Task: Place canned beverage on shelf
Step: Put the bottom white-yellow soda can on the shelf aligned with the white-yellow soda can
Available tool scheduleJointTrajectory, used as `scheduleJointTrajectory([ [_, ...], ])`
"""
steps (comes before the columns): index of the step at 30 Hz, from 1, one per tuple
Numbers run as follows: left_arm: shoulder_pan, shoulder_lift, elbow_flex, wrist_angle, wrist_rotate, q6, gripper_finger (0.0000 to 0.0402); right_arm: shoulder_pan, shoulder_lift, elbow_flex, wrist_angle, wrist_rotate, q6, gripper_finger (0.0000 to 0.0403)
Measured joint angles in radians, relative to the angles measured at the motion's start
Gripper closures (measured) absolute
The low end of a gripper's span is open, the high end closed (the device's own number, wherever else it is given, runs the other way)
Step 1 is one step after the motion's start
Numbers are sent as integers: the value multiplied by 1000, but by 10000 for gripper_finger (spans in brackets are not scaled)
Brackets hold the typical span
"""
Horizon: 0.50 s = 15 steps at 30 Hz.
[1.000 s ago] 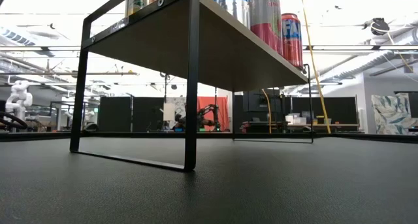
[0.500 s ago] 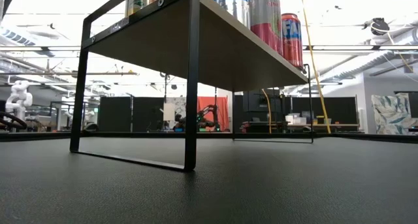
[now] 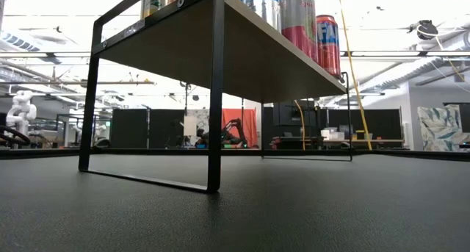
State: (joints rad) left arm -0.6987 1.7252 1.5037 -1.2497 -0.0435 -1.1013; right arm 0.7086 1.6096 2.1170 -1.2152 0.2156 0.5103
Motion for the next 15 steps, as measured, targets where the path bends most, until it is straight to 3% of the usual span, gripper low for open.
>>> scheduleJointTrajectory([
  [15,41,0,58,53,-24,-298,153,0,0,-3,0,253,-148,353],
])
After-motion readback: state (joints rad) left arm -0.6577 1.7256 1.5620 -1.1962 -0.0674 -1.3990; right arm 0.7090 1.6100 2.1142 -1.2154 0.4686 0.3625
